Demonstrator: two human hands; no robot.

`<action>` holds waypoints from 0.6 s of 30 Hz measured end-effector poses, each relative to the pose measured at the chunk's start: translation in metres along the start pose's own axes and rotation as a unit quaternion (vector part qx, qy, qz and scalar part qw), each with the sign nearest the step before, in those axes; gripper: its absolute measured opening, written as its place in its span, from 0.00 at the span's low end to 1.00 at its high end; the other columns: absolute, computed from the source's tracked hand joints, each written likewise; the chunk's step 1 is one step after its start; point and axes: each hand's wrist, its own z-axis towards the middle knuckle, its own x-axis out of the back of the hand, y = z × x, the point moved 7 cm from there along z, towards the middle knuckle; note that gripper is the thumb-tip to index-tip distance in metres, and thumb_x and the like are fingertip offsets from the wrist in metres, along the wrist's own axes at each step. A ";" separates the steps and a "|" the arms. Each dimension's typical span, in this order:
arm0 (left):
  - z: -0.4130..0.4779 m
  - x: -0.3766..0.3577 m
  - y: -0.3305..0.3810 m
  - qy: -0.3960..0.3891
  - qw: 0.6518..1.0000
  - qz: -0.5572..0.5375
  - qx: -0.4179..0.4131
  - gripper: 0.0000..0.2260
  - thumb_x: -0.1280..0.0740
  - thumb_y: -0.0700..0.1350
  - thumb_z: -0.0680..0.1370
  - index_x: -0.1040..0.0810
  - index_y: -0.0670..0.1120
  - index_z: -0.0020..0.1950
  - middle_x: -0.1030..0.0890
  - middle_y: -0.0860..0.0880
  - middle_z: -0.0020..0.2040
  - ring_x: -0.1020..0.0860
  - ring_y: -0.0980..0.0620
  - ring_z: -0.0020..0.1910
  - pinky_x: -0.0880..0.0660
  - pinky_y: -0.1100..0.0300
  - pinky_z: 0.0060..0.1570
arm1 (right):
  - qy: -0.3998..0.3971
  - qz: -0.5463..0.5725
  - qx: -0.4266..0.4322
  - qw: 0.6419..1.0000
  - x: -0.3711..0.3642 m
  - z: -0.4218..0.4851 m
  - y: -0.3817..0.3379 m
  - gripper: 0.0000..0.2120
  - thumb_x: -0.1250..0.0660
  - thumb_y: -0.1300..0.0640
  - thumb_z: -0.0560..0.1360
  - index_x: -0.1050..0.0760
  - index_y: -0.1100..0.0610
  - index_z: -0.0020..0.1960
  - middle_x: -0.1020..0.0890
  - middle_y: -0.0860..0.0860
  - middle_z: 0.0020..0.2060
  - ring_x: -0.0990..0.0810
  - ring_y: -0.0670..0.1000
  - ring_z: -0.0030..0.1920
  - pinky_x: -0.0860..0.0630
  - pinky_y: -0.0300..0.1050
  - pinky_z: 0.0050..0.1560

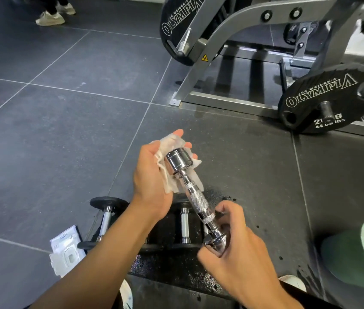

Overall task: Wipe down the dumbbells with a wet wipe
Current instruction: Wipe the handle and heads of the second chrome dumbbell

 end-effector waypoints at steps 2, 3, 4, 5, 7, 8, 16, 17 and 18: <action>0.001 0.003 -0.001 0.006 0.996 0.082 -0.029 0.22 0.38 0.54 0.75 0.15 0.45 0.62 0.14 0.44 0.56 0.17 0.47 0.54 0.18 0.46 0.55 | 0.025 -0.105 0.049 0.993 -0.001 0.001 0.002 0.36 0.26 0.47 0.67 0.46 0.36 0.64 0.28 0.39 0.31 0.25 0.45 0.37 0.30 0.41 0.39; 0.003 0.005 0.002 0.002 0.987 0.149 -0.057 0.19 0.39 0.55 0.75 0.14 0.49 0.57 0.13 0.47 0.59 0.17 0.49 0.58 0.20 0.44 0.61 | 0.033 -0.137 0.066 0.988 -0.002 0.001 0.003 0.36 0.25 0.46 0.65 0.42 0.40 0.66 0.32 0.37 0.29 0.27 0.44 0.34 0.32 0.41 0.37; 0.005 0.006 0.004 -0.016 0.971 0.221 -0.092 0.18 0.40 0.56 0.76 0.13 0.53 0.52 0.13 0.51 0.61 0.17 0.50 0.61 0.23 0.41 0.66 | 0.038 -0.151 0.077 0.985 -0.001 0.001 0.004 0.36 0.25 0.46 0.64 0.39 0.43 0.66 0.35 0.36 0.29 0.29 0.44 0.32 0.33 0.41 0.35; 0.007 0.006 0.004 -0.039 0.949 0.290 -0.117 0.17 0.42 0.55 0.77 0.13 0.55 0.50 0.14 0.54 0.62 0.17 0.51 0.62 0.24 0.40 0.67 | 0.039 -0.152 0.078 0.985 0.000 0.000 0.004 0.35 0.26 0.46 0.63 0.39 0.43 0.66 0.36 0.36 0.28 0.30 0.43 0.31 0.33 0.40 0.34; 0.012 0.010 0.001 -0.064 0.915 0.377 -0.128 0.16 0.42 0.51 0.79 0.13 0.57 0.47 0.14 0.57 0.62 0.16 0.52 0.57 0.22 0.42 0.61 | 0.025 -0.128 0.059 0.990 0.003 -0.002 0.003 0.34 0.26 0.48 0.65 0.44 0.36 0.62 0.29 0.42 0.30 0.29 0.45 0.31 0.32 0.39 0.35; 0.014 0.011 0.000 -0.072 0.905 0.400 -0.126 0.16 0.42 0.49 0.79 0.14 0.56 0.46 0.13 0.56 0.61 0.16 0.52 0.54 0.22 0.45 0.58 | 0.003 -0.090 0.039 0.995 0.002 -0.003 0.006 0.34 0.26 0.49 0.67 0.47 0.34 0.58 0.25 0.45 0.33 0.28 0.46 0.32 0.30 0.39 0.35; 0.022 0.000 -0.028 -0.078 0.993 -0.014 0.093 0.24 0.46 0.48 0.83 0.12 0.38 0.53 0.21 0.44 0.38 0.21 0.47 0.36 0.21 0.52 0.44 | -0.170 0.431 -0.094 0.881 -0.020 -0.004 0.025 0.34 0.24 0.64 0.56 0.27 0.42 0.58 0.20 0.53 0.37 0.27 0.51 0.34 0.29 0.46 0.36; 0.021 -0.003 -0.032 -0.096 0.989 -0.032 0.109 0.24 0.46 0.48 0.83 0.12 0.38 0.54 0.21 0.45 0.39 0.21 0.47 0.37 0.20 0.52 0.43 | -0.194 0.477 -0.096 0.852 -0.021 -0.006 0.025 0.35 0.23 0.64 0.55 0.25 0.45 0.59 0.21 0.58 0.38 0.28 0.54 0.34 0.30 0.46 0.35; 0.019 -0.007 -0.034 -0.112 0.986 -0.026 0.122 0.24 0.46 0.48 0.83 0.13 0.37 0.56 0.21 0.45 0.40 0.20 0.47 0.37 0.20 0.51 0.42 | -0.217 0.537 -0.107 0.808 -0.023 -0.008 0.025 0.36 0.22 0.64 0.55 0.23 0.50 0.62 0.22 0.63 0.39 0.28 0.55 0.34 0.31 0.46 0.34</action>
